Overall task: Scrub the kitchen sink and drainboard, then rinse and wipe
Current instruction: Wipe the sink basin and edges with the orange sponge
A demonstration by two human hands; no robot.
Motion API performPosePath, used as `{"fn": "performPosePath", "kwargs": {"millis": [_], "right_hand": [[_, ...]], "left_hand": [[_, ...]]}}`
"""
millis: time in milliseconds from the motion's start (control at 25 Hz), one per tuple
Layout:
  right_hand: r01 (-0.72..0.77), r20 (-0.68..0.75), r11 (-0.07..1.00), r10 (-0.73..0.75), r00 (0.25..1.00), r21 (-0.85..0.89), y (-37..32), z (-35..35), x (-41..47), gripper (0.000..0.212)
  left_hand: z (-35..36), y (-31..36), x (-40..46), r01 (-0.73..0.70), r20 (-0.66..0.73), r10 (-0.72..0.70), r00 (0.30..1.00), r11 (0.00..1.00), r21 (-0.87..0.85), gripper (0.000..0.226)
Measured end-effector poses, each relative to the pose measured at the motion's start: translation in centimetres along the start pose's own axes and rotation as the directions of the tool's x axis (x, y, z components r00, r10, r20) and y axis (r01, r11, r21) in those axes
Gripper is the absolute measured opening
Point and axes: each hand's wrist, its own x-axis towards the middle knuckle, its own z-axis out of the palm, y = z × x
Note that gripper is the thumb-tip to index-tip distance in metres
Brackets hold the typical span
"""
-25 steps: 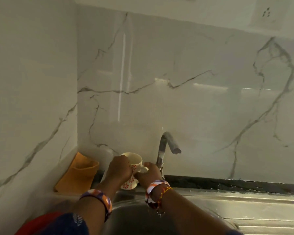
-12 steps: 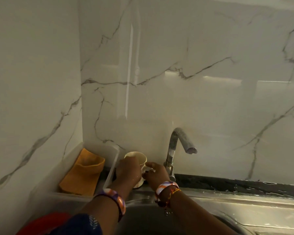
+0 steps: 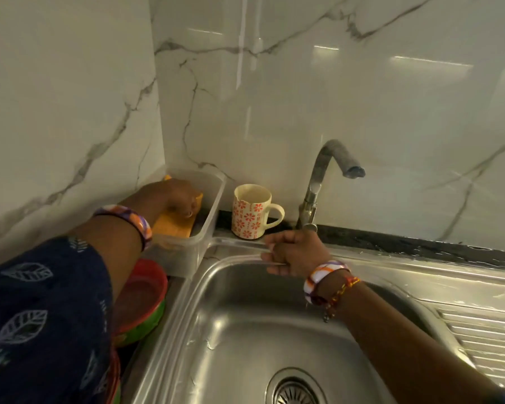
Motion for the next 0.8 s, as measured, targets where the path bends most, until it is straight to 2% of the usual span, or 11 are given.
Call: {"fn": "performPosePath", "kwargs": {"millis": [80, 160, 240, 320, 400, 480, 640, 720, 800], "right_hand": [[-0.038, 0.026, 0.999, 0.039, 0.999, -0.027, 0.6, 0.4, -0.4, 0.02], [-0.064, 0.069, 0.997, 0.067, 0.995, -0.046, 1.1, 0.7, -0.9, 0.02], [-0.072, 0.106, 0.995, 0.079, 0.991, -0.066, 1.0, 0.9, -1.3, 0.018], [-0.045, 0.138, 0.996, 0.054, 0.989, -0.072, 0.1, 1.2, -1.8, 0.017], [0.038, 0.168, 0.999, -0.033, 0.985, -0.027, -1.4, 1.5, -2.9, 0.013], [0.164, 0.155, 0.985, -0.17, 0.973, 0.047, -3.2, 1.7, -4.3, 0.015], [0.401, 0.014, 0.916, -0.401, 0.916, -0.022, -6.5, 1.7, -6.6, 0.076], [0.404, -0.033, 0.915, -0.403, 0.915, 0.012, -7.8, 1.3, -7.6, 0.096], [0.294, 0.058, 0.927, -0.315, 0.947, 0.235, -8.1, 0.3, -9.3, 0.111]], "left_hand": [[1.7, -0.7, 0.7, 0.032, 0.027, -0.033, 0.999, 0.999, 0.03, 0.036], [2.3, -1.0, 0.9, 0.107, -0.111, -0.116, 0.987, 0.991, -0.08, 0.032], [1.3, -1.1, 0.4, 0.184, -0.298, -0.282, 0.912, 0.93, -0.317, 0.028], [-0.8, -1.1, -0.6, 0.166, -0.44, -0.395, 0.806, 0.866, -0.471, 0.027], [-3.4, -1.0, -2.5, 0.056, -0.553, -0.381, 0.741, 0.856, -0.514, 0.026], [-6.0, -0.2, -5.3, -0.099, -0.66, -0.306, 0.686, 0.859, -0.502, 0.024], [-10.9, 2.7, -11.8, -0.345, -0.79, -0.194, 0.581, 0.821, -0.455, 0.032], [-12.6, 4.7, -14.8, -0.471, -0.811, -0.131, 0.571, 0.756, -0.454, 0.037], [-13.2, 7.2, -17.6, -0.591, -0.785, -0.057, 0.617, 0.625, -0.51, 0.04]]}}
